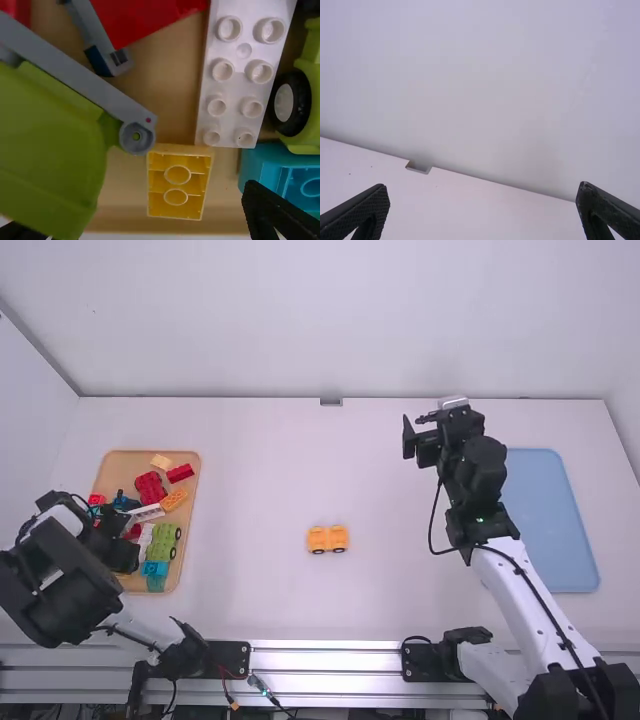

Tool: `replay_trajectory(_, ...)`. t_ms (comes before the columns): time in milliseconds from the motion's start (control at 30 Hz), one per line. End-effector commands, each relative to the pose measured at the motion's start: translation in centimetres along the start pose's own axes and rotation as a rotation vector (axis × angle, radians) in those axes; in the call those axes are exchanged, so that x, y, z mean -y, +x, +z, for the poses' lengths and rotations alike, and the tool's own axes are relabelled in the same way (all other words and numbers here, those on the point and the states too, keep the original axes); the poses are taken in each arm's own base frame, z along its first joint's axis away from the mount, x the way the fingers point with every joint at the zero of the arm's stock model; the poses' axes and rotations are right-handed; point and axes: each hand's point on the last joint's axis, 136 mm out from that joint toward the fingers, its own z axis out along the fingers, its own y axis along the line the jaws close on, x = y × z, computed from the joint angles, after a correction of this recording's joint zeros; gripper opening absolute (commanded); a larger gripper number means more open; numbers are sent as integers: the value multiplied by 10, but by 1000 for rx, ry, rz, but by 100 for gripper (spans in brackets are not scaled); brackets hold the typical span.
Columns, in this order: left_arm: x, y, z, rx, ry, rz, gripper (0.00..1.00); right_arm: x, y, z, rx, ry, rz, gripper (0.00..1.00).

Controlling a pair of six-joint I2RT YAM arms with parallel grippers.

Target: Assemble lego blocks to make yellow taxi

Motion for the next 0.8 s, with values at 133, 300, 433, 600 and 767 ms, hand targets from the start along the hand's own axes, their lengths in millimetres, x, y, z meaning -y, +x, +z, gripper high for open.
replay_trajectory(133,5,4,12,-8,11,33,78,2,-19,2,38,3,1,99)
replay_trajectory(300,4,1,20,19,-18,25,79,2,-19,2,40,3,1,99)
replay_trajectory(433,11,-3,20,49,20,26,75,2,-19,2,39,4,0,99)
replay_trajectory(600,13,-5,21,63,29,27,72,3,-21,2,47,4,0,99)
replay_trajectory(767,8,-10,20,79,8,27,99,3,-21,2,46,4,0,99)
